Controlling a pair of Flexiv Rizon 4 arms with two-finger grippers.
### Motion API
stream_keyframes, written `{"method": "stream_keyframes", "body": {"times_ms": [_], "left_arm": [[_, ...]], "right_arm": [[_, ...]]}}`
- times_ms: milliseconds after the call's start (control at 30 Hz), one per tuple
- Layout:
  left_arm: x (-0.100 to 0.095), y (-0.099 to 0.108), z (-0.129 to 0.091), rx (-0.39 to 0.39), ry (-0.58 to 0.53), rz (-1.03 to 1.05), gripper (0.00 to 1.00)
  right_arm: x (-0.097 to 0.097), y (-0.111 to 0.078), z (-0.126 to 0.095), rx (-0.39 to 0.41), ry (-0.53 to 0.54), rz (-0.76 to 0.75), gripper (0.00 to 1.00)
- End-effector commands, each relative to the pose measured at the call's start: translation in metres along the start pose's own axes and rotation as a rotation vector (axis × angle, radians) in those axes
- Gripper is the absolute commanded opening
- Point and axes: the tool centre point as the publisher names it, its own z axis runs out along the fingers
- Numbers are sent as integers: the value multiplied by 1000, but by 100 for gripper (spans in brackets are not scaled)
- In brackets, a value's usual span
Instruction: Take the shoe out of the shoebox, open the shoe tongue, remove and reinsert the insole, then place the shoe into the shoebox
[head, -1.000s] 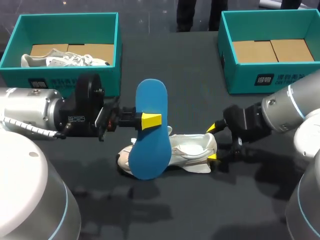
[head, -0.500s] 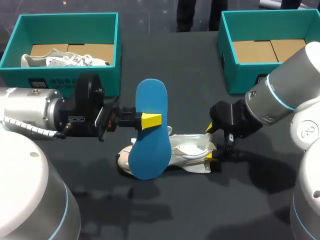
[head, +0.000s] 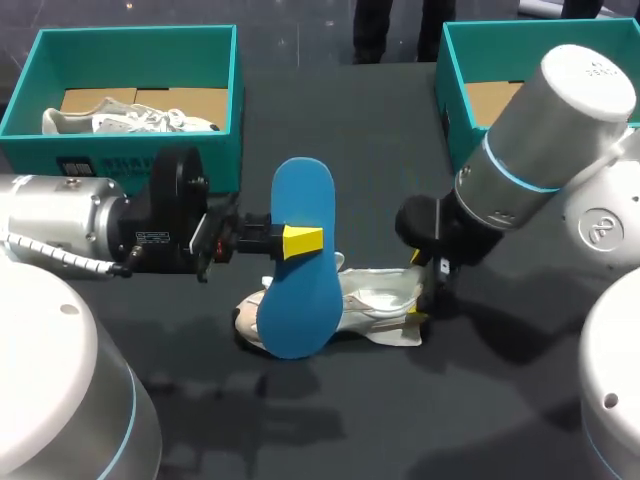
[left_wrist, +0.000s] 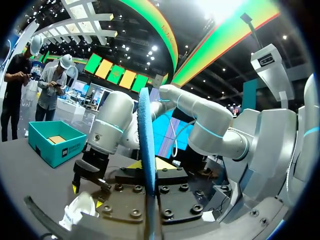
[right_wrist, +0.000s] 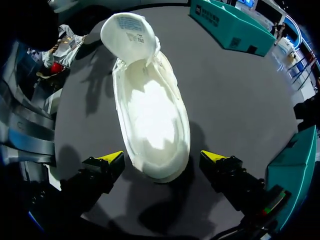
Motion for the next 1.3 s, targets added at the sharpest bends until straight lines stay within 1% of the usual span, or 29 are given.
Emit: {"method": "stream_keyframes", "body": {"times_ms": [33, 167, 833, 1067, 1300], "left_arm": [[1, 1, 1, 2, -2, 0, 0], [1, 1, 1, 2, -2, 0, 0], [1, 1, 1, 2, -2, 0, 0], [1, 1, 1, 2, -2, 0, 0], [1, 1, 1, 2, -2, 0, 0]], "right_arm": [[6, 7, -2, 245, -23, 12, 100], [10, 11, -6, 262, -35, 12, 100], [13, 23, -10, 259, -53, -9, 100], [6, 39, -10, 245, -72, -25, 100], [-6, 52, -6, 234, -78, -51, 100]]}}
